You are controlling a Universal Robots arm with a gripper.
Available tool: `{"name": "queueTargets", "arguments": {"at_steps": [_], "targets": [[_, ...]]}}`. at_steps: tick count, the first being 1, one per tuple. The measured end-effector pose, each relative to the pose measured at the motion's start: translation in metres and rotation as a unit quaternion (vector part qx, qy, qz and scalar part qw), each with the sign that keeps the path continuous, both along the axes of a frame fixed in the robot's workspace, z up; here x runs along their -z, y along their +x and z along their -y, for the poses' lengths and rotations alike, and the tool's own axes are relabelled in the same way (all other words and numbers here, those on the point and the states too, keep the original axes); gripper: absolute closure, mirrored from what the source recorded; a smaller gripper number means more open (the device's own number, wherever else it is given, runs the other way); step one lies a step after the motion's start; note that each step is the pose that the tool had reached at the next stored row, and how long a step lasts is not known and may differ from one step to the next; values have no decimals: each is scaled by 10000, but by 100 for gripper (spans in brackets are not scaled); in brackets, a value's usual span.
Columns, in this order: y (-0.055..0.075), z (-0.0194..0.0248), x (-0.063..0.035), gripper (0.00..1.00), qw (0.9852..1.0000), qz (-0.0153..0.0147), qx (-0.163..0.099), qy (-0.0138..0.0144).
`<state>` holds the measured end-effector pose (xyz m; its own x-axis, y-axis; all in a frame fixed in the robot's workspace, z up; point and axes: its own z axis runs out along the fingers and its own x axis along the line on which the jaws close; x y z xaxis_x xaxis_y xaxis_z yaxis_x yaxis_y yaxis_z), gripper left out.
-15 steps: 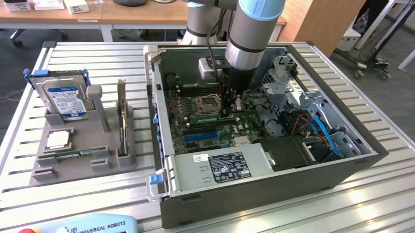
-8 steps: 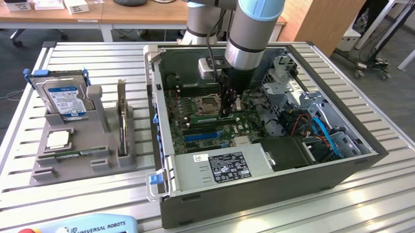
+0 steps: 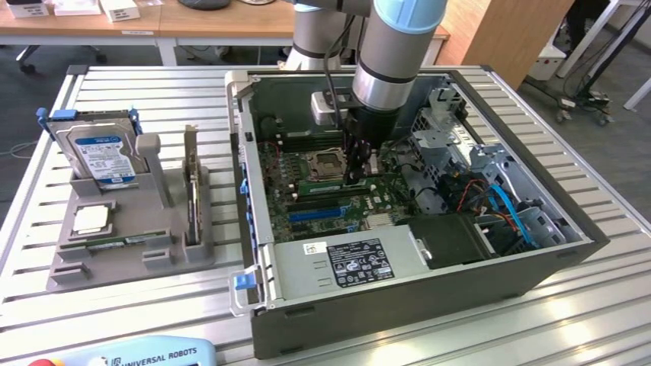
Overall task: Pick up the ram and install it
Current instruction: 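Insert the ram into the slot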
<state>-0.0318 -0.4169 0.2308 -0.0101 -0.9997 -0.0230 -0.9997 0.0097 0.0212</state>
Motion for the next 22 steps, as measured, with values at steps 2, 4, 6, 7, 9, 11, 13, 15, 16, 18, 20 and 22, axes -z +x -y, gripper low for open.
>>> {"name": "queueTargets", "arguments": {"at_steps": [2,4,6,7,9,11,13,15,16,18,20,22], "targets": [[0,0,1,89,10000,0,0,0],[0,0,1,89,10000,0,0,0],[0,0,1,89,10000,0,0,0],[0,0,1,89,10000,0,0,0],[0,0,2,89,10000,0,0,0],[0,0,3,89,10000,0,0,1],[0,0,7,89,10000,0,0,1],[0,0,7,89,10000,0,0,0],[0,0,8,89,10000,0,0,-1],[1,0,13,89,10000,0,0,1],[0,0,18,89,10000,0,0,0],[1,0,25,89,10000,0,0,1]]}}
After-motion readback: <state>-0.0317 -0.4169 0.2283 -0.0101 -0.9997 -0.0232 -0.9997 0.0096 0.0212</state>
